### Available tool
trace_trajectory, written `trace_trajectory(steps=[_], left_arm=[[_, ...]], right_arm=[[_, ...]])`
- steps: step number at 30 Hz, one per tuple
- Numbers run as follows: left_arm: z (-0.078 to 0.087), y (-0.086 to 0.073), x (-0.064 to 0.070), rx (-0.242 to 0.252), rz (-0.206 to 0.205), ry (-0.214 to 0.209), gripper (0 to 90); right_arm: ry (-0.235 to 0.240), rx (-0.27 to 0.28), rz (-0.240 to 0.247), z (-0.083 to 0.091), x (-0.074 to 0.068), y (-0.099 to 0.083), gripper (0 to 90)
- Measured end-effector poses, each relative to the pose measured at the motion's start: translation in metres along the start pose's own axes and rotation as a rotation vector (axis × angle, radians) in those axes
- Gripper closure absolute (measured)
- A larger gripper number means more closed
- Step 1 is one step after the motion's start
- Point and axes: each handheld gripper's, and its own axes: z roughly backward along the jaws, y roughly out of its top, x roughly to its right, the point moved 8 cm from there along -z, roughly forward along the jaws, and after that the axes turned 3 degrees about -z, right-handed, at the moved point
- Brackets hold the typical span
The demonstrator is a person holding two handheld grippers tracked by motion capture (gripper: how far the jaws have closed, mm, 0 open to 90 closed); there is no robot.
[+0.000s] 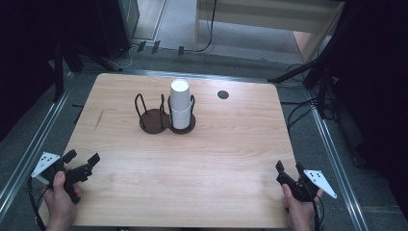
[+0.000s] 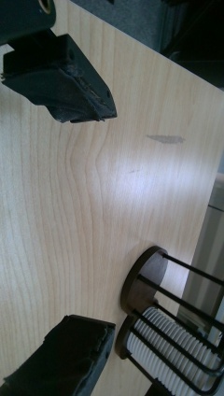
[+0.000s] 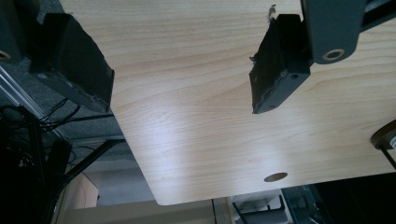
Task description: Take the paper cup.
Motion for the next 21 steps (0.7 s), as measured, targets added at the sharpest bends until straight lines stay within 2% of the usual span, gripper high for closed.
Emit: trace_trajectory(steps=[1,3,5,6,7,8,9,15,18,19,20,21], left_arm=[[0.000,0.001,-0.003,0.008,0.021,0.005,1.3],[0.000,0.002,-0.007,0.020,0.046,0.042,1.3],[-0.001,0.002,-0.010,0.015,0.046,0.105,1.3],[-0.001,0.002,-0.010,0.015,0.046,0.105,1.3],[-0.002,0.002,-0.013,0.011,0.046,0.155,1.3],[-0.002,0.002,-0.013,0.011,0.046,0.155,1.3],[-0.004,0.002,-0.014,-0.007,0.037,0.178,1.3],[-0.007,0.003,-0.008,-0.038,-0.017,0.176,1.3],[-0.013,0.006,-0.002,-0.041,-0.023,0.134,1.3],[-0.015,0.007,0.000,-0.040,-0.031,0.130,1.3],[-0.015,0.007,0.000,-0.040,-0.031,0.130,1.3],[-0.020,0.007,0.007,-0.040,-0.053,0.117,1.3]], right_arm=[[0.003,-0.002,0.003,0.000,-0.001,0.000,21.4],[0.011,-0.007,-0.006,0.001,-0.002,0.001,21.1],[0.016,-0.014,-0.018,0.001,-0.005,0.002,20.9],[0.012,-0.016,-0.013,0.000,-0.006,0.002,20.2],[0.004,-0.022,0.005,-0.001,-0.010,0.003,19.7],[0.007,-0.027,0.019,-0.002,-0.013,0.003,19.6],[0.011,-0.028,0.041,-0.003,-0.018,0.004,18.9],[0.073,-0.044,0.064,-0.008,-0.049,0.012,14.9],[0.100,-0.037,0.067,-0.012,-0.067,0.020,13.1],[0.110,-0.035,0.062,-0.013,-0.073,0.023,13.0],[0.110,-0.035,0.062,-0.013,-0.073,0.023,13.0],[0.132,-0.033,0.055,-0.018,-0.087,0.028,12.9]])
